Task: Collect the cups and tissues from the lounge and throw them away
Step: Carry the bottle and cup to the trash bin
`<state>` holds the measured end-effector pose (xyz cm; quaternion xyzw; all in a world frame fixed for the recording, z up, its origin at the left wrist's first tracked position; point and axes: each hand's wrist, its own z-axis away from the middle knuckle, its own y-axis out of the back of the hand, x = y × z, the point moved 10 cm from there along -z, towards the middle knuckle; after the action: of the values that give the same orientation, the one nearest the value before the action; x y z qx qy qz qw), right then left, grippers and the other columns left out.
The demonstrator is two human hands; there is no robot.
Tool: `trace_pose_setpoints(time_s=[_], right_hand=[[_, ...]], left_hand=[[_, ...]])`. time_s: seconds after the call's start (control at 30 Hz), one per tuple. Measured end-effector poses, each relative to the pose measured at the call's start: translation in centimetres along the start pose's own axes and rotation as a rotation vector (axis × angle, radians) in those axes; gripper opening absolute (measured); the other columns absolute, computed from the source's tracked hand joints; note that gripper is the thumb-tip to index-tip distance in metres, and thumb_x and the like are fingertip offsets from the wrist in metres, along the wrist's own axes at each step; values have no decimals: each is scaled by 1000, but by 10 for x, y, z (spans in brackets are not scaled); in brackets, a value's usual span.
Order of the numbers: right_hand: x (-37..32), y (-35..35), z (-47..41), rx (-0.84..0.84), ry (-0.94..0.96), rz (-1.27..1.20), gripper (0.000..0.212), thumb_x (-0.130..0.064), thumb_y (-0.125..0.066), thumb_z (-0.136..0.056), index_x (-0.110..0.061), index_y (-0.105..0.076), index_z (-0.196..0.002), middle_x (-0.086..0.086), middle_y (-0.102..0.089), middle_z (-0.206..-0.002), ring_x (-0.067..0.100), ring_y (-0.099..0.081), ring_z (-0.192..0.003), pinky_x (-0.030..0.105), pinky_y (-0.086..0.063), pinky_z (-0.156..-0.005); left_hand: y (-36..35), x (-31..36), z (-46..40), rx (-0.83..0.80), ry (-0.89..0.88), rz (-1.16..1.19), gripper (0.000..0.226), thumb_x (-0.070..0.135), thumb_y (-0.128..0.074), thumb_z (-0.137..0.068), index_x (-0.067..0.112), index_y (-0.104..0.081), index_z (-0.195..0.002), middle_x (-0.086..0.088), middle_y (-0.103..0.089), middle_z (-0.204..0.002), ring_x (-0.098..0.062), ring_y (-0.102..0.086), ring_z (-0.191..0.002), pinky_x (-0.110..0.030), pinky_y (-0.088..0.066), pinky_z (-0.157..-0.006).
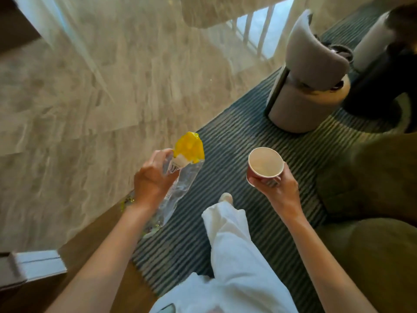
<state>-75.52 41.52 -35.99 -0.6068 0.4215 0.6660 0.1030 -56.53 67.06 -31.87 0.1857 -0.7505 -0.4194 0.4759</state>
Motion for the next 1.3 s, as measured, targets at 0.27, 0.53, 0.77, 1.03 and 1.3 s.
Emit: trace_pose_setpoints(time_s=[0.27, 0.53, 0.77, 1.03, 1.3], right_hand=[[10, -2, -216, 3, -15, -43, 68, -27, -86, -64, -20, -53, -123, -5, -62, -110, 0, -60, -100, 16, -51, -83], [17, -26, -388, 41, -34, -64, 63, -22, -86, -67, -37, -50, -117, -16, -60, -107, -9, -61, -91, 5, -47, -74], [34, -57, -570, 133, -113, -85, 61, -18, -85, -68, -23, -51, -118, -10, -61, -105, -11, -59, -93, 5, -46, -75], [64, -45, -732, 294, -250, -98, 62, -15, -84, -68, -13, -53, -122, 1, -64, -104, 2, -61, -97, 13, -49, -85], [137, 1, -920, 395, -328, -91, 53, -7, -84, -67, -33, -49, -99, -23, -56, -80, -21, -57, -81, -2, -41, -76]], left_hand=[[-57, 57, -233, -13, -168, -75, 41, 26, -79, -75, 12, -63, -110, -8, -70, -93, -34, -65, -62, -28, -39, -51], [-132, 68, -408, -109, -198, -55, 46, 30, -76, -78, 10, -62, -116, -9, -68, -103, -32, -66, -78, -32, -44, -58], [-194, 70, -607, -172, -240, -62, 48, 23, -79, -74, 11, -61, -118, -7, -64, -115, -37, -65, -88, -41, -49, -67], [-288, 127, -798, -241, -368, -28, 49, 19, -85, -63, 14, -65, -108, -4, -68, -105, -34, -67, -82, -35, -49, -62], [-413, 206, -973, -263, -471, 31, 50, 14, -83, -60, 28, -57, -100, -3, -69, -98, -30, -66, -75, -25, -41, -60]])
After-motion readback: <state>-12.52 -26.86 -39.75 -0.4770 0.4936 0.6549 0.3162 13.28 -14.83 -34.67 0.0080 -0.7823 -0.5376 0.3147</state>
